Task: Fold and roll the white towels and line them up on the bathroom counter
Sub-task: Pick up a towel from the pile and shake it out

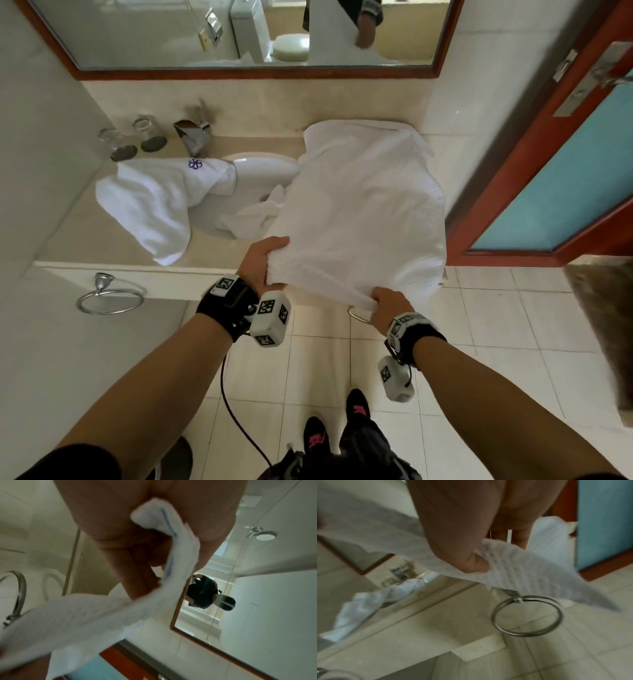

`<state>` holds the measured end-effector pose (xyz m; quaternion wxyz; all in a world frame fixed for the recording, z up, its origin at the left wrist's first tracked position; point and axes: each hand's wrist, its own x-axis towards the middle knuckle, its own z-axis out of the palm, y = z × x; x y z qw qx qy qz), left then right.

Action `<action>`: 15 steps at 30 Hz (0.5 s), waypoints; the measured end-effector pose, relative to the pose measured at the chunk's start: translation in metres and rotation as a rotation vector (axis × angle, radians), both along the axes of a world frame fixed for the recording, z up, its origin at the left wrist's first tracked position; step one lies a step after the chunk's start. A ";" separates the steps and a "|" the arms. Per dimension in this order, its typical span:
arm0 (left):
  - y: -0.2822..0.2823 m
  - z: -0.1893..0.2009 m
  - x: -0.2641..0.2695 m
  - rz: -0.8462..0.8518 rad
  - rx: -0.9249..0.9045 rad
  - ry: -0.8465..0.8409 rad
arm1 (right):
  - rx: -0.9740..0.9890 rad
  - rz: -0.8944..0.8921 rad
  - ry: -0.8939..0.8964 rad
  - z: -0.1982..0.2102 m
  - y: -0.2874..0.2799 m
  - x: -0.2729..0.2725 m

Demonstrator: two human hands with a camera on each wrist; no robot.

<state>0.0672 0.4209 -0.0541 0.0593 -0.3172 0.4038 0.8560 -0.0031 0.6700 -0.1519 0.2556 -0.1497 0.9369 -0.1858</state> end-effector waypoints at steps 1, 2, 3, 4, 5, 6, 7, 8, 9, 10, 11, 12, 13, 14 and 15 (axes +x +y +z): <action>-0.003 -0.004 0.005 -0.014 -0.079 -0.058 | 0.064 0.003 -0.021 -0.006 0.012 -0.002; -0.005 -0.008 0.008 -0.042 -0.175 -0.135 | 0.121 0.022 -0.047 -0.011 0.023 -0.004; -0.005 -0.013 0.011 -0.065 -0.288 -0.215 | 0.170 0.040 -0.076 -0.014 0.033 -0.007; -0.005 -0.021 0.015 -0.079 -0.372 -0.282 | 0.208 0.051 -0.105 -0.015 0.040 -0.009; -0.006 -0.031 0.018 -0.077 -0.438 -0.344 | 0.229 0.048 -0.125 -0.017 0.046 -0.012; -0.007 -0.041 0.021 -0.076 -0.484 -0.390 | 0.231 0.040 -0.132 -0.019 0.050 -0.015; -0.009 -0.050 0.023 -0.077 -0.518 -0.420 | 0.225 0.026 -0.130 -0.021 0.053 -0.018; -0.012 -0.059 0.023 -0.088 -0.562 -0.441 | 0.221 0.015 -0.127 -0.021 0.055 -0.021; -0.012 -0.064 0.024 -0.122 -0.614 -0.465 | 0.221 0.011 -0.129 -0.022 0.056 -0.022; -0.011 -0.067 0.025 -0.181 -0.697 -0.500 | 0.229 0.018 -0.130 -0.023 0.057 -0.023; -0.010 -0.071 0.027 -0.242 -0.793 -0.537 | 0.241 0.035 -0.135 -0.025 0.057 -0.024; -0.009 -0.074 0.029 -0.317 -0.879 -0.567 | 0.263 0.060 -0.147 -0.026 0.058 -0.023; -0.009 -0.076 0.032 -0.379 -0.928 -0.592 | 0.292 0.091 -0.168 -0.027 0.059 -0.020; -0.008 -0.078 0.036 -0.436 -0.957 -0.620 | 0.326 0.126 -0.191 -0.030 0.061 -0.015; -0.008 -0.082 0.039 -0.484 -0.969 -0.646 | 0.352 0.160 -0.207 -0.034 0.064 -0.010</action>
